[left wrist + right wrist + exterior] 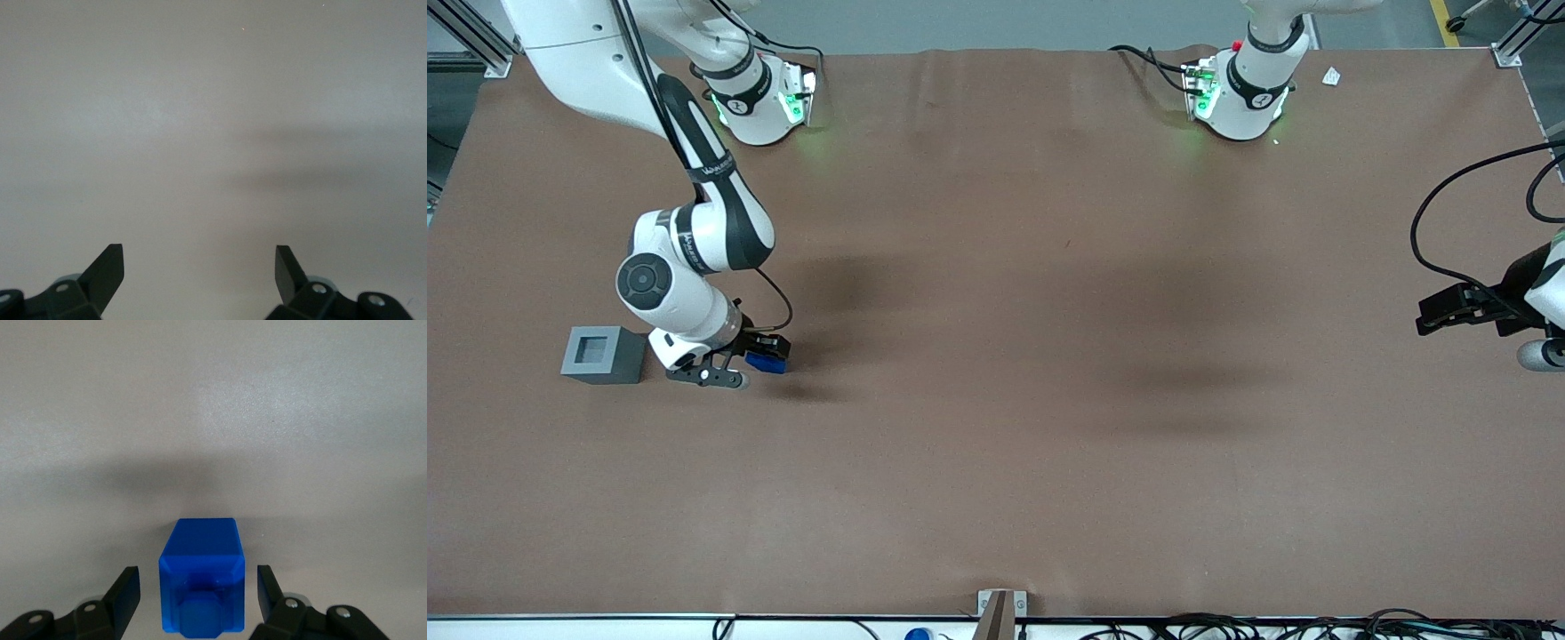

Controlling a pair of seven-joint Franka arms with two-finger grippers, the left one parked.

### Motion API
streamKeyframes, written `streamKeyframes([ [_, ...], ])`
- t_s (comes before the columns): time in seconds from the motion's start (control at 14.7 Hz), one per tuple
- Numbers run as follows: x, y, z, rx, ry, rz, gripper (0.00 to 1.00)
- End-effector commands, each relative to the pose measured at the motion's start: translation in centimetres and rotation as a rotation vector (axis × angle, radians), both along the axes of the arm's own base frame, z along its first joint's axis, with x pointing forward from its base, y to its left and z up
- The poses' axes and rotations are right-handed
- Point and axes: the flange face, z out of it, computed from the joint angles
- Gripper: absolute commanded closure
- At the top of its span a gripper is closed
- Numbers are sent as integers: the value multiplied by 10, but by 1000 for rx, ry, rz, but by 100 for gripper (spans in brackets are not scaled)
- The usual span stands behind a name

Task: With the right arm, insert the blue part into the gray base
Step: 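Close the right gripper on the blue block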

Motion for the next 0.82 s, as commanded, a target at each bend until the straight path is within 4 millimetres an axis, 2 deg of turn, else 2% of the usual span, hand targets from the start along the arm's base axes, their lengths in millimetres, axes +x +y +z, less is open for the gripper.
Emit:
streamKeyframes([
  [0.0, -5, 0, 0, -1, 6, -1, 53],
  [0.07, -5, 0, -1, -1, 12, -1, 62],
  [0.2, -5, -2, 0, -2, 15, -3, 74],
  [0.41, -4, -4, 4, -7, 50, -7, 80],
  [0.54, 0, -2, 16, -8, 63, -12, 82],
  [0.61, 3, -2, 21, -9, 67, -14, 82],
  [0.75, 12, -5, 45, -7, 66, -14, 82],
])
